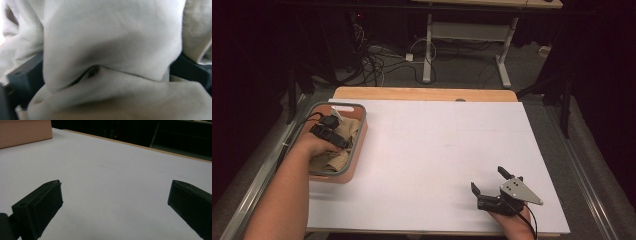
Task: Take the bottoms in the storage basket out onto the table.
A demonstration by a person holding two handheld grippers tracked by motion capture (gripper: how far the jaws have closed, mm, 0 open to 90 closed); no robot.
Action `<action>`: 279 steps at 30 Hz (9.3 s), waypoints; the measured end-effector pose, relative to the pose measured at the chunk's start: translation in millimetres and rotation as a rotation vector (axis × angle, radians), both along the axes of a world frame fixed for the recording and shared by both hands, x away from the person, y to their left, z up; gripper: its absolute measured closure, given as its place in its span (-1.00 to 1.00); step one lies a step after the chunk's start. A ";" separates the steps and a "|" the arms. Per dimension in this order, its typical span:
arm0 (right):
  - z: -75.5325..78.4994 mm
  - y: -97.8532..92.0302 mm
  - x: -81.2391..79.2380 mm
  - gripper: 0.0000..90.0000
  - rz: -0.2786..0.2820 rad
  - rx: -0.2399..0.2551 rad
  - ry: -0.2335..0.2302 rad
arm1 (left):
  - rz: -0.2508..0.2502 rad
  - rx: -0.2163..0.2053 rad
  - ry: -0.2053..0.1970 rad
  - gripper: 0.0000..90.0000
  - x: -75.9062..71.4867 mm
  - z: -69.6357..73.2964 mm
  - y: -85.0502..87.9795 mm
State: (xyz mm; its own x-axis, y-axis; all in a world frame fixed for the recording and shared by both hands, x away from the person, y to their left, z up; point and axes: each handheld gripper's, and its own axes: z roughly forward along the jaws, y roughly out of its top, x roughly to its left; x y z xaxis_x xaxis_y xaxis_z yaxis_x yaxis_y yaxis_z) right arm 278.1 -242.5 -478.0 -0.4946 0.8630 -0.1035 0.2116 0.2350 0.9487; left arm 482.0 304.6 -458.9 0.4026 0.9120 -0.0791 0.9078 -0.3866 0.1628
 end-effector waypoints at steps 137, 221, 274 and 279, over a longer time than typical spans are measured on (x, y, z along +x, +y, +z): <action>3.4 -4.3 -2.4 -0.98 -0.016 0.022 -0.010 | -0.155 0.060 0.083 0.34 -25.3 209.4 -59.2; 2.7 -2.3 -0.8 -0.98 -0.002 0.022 -0.009 | -0.416 -0.064 -0.013 0.32 -13.4 156.7 -233.1; -0.1 1.7 1.0 -0.98 0.013 0.010 -0.013 | -0.387 -0.168 -0.306 -0.32 5.3 1.3 -219.6; -0.2 1.5 1.2 -0.98 0.016 0.009 -0.013 | -0.369 -0.176 -0.354 -0.50 2.0 -3.0 -217.3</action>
